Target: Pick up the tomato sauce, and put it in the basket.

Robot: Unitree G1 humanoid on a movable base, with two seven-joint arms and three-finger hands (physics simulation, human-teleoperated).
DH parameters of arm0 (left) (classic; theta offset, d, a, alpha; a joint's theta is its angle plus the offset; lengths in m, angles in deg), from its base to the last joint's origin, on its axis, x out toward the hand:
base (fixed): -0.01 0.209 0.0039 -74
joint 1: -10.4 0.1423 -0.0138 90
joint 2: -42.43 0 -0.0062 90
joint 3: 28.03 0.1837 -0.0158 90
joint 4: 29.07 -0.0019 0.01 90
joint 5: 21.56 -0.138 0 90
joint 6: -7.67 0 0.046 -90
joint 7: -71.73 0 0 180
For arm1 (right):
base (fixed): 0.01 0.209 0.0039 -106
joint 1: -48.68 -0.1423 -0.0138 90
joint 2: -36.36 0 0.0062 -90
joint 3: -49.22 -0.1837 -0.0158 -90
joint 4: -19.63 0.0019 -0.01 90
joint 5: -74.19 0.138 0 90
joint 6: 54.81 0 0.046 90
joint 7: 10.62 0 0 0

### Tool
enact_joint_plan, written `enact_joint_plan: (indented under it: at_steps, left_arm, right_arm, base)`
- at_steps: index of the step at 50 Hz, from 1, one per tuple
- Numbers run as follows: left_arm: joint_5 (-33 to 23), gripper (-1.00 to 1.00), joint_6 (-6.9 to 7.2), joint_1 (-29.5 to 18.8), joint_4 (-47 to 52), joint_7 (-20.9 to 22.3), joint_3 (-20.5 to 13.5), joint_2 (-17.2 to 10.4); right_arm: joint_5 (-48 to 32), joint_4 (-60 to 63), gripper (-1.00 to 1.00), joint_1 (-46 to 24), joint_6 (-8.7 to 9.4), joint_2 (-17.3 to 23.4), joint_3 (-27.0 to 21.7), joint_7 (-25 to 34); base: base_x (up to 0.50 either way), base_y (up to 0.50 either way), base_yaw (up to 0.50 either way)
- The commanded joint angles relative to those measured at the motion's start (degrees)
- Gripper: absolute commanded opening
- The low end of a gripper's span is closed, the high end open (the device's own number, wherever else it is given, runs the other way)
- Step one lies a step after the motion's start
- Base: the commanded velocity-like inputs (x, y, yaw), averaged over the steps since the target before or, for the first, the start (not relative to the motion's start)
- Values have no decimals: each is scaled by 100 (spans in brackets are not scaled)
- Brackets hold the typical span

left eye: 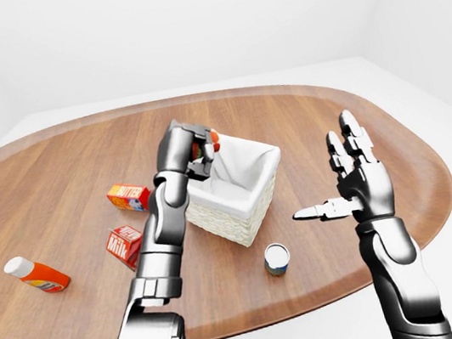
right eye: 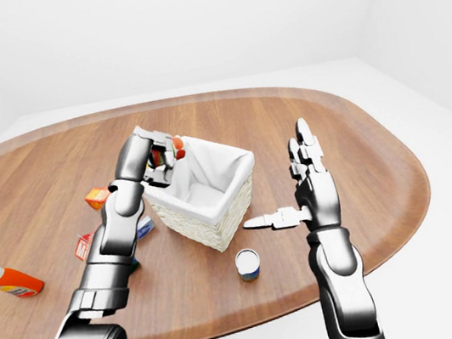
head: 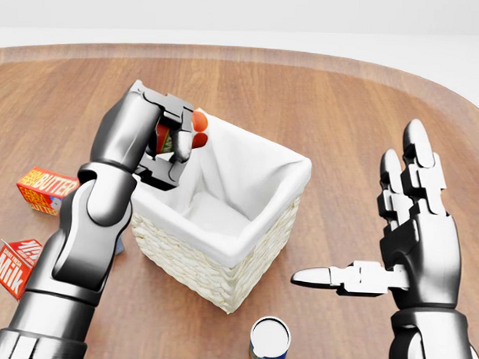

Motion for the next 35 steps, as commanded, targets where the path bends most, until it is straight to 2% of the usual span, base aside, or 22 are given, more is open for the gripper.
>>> enact_joint_plan:
  at_steps: [1, 14, 26, 35]
  left_arm:
    - [-97, -100, -287, -796, -1310, -332, 2, -123]
    - [-351, -100, -287, -1430, -2323, -491, 59, -163]
    - [-585, -100, -287, -2093, -3795, -814, 136, -167]
    - [-729, -100, -287, -2293, -4137, -869, 170, -120]
  right_arm:
    - [-10, -10, 100, 10, 0, -4, 7, -10]
    - [-6, 10, 100, 20, 0, -4, 7, -3]
    - [30, -76, 100, -52, 0, 19, -45, -6]
    - [41, -57, 100, -41, 0, 24, -49, -9]
  base:
    - [0, 0, 0]
    - [0, 0, 0]
    - [0, 0, 0]
    - [0, 0, 0]
